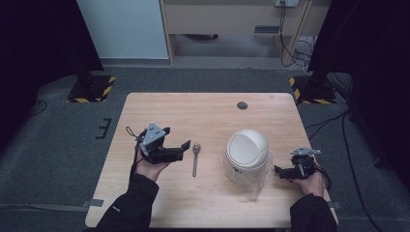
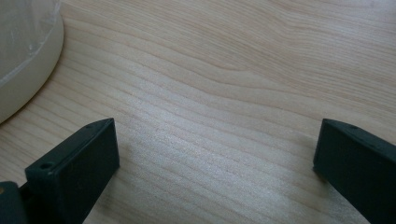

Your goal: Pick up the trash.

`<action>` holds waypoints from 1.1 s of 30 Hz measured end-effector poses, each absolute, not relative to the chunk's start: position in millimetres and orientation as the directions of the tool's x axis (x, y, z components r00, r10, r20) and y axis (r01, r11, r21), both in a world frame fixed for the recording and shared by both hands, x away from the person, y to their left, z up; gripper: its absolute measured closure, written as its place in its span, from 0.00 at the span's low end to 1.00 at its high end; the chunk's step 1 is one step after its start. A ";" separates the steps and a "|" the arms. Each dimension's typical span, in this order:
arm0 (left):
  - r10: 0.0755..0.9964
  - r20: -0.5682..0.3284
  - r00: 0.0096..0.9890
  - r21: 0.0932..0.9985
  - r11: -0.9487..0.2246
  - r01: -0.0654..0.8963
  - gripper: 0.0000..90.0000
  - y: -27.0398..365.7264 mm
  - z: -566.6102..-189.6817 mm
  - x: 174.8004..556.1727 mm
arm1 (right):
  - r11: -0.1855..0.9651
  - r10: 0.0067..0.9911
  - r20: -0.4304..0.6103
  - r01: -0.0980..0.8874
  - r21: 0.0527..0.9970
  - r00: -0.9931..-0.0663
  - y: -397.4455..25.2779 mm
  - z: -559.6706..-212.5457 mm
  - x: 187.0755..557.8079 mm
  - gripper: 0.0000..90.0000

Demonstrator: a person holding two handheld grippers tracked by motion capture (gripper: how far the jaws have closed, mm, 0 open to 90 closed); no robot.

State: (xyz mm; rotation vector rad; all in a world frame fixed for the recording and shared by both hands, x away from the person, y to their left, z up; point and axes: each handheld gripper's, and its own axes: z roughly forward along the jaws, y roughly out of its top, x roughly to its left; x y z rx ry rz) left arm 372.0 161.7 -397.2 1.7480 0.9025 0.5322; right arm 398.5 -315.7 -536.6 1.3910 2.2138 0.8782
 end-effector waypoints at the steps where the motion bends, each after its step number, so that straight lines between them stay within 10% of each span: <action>1: 0.777 -0.067 0.626 0.935 -0.171 0.312 0.10 156.2 -394.5 372.7 | 0.315 0.899 0.009 0.660 0.682 -0.437 -315.7 -536.7 398.5 0.01; 33: 0.642 -0.043 0.765 0.884 -0.333 0.330 0.07 24.5 -421.4 396.0 | 0.313 0.900 0.009 0.660 0.683 -0.437 -314.8 -536.8 397.7 0.01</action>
